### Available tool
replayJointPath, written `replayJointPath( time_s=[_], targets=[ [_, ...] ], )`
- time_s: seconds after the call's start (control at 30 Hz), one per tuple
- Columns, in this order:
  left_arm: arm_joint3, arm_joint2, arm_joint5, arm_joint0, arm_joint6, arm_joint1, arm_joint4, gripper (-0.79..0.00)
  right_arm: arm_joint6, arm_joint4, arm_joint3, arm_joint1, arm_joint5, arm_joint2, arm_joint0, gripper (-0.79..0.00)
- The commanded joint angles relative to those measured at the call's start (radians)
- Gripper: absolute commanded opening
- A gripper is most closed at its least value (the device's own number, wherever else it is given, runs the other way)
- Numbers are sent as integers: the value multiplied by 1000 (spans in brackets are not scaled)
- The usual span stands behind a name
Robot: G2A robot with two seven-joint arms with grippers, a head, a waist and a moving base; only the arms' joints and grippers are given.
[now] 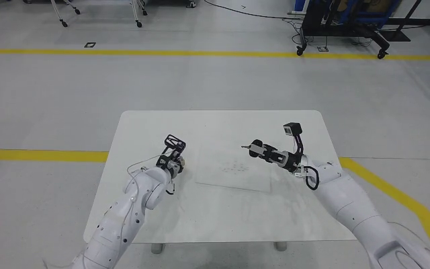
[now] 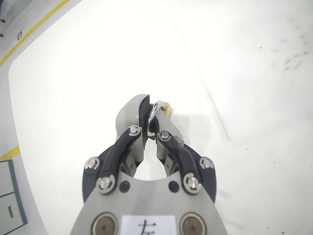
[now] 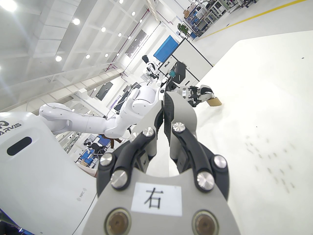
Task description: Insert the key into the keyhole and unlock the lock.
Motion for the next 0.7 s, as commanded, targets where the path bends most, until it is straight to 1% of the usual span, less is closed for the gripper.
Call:
replayJointPath(
  time_s=[0.0, 0.13, 0.57, 0.63, 0.67],
  targets=[
    [-10, -24, -24, 11, 51, 1, -58, -785, 0, 0, 0, 0, 0, 0, 0, -785],
    [-38, -71, -112, 37, 134, 6, -165, -785, 0, 0, 0, 0, 0, 0, 0, -785],
    [-38, -71, -112, 37, 134, 6, -165, -785, 0, 0, 0, 0, 0, 0, 0, -785],
    [-38, -71, -112, 37, 134, 6, -165, -785, -24, -2, -36, -8, 36, -14, -10, -785],
    [-27, -72, -137, 44, 144, 3, -232, -785, -36, -5, -47, -14, 58, -25, -11, -785]
  ],
)
